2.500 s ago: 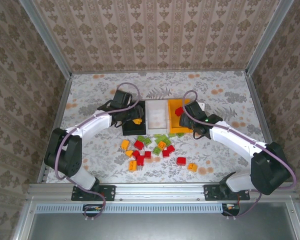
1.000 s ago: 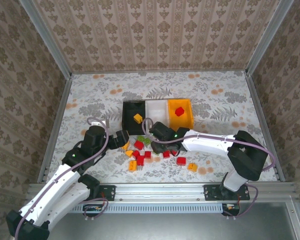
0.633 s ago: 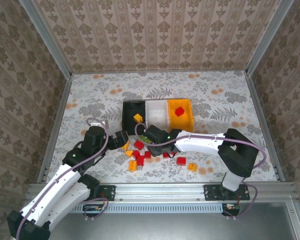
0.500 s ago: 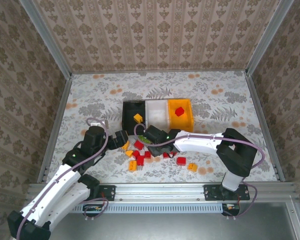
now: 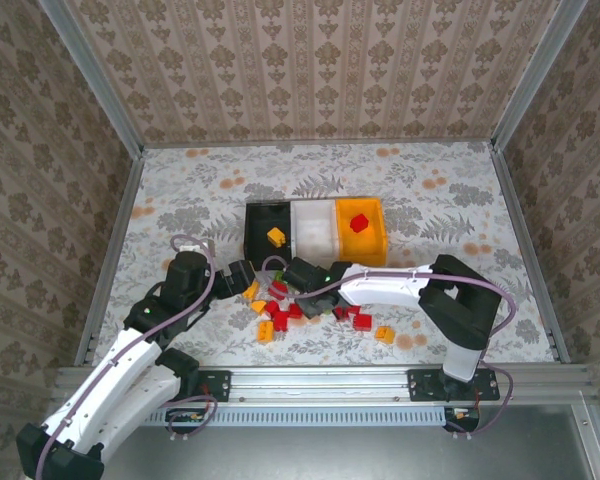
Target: Sort the legos into containers by color
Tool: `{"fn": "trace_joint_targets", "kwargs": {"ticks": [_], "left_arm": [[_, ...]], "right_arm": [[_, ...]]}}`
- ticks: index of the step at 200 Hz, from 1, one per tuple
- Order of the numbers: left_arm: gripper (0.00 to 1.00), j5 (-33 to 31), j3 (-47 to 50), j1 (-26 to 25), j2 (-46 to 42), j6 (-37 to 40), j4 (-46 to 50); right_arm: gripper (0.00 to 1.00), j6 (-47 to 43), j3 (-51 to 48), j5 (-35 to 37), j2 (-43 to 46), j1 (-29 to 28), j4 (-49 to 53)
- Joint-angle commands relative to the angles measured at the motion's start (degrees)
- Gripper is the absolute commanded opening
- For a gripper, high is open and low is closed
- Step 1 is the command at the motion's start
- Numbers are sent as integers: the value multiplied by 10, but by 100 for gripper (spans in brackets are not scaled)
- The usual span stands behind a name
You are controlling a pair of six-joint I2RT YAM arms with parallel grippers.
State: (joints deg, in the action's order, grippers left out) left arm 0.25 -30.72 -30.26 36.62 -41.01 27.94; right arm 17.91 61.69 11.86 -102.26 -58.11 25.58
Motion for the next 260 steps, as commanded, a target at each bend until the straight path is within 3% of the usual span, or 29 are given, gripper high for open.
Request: {"fn": "trace_joint_targets", "kwargs": {"ticks": [1, 34, 66, 108, 199, 260], "left_arm": [[100, 10, -3, 5, -5, -9, 11], [100, 14, -2, 6, -4, -11, 10], [100, 17, 0, 7, -5, -12, 7], [100, 19, 6, 8, -5, -14, 4], [100, 21, 12, 13, -4, -16, 0], [100, 25, 17, 16, -1, -20, -7]], "right_arm": [[48, -10, 14, 33, -9, -5, 38], [50, -1, 10, 46, -12, -3, 48], [58, 5, -11, 45, 23, -3, 42], [64, 6, -44, -25, 62, -5, 44], [65, 21, -81, -37, 34, -26, 36], [65, 25, -119, -48, 81, -31, 48]]}}
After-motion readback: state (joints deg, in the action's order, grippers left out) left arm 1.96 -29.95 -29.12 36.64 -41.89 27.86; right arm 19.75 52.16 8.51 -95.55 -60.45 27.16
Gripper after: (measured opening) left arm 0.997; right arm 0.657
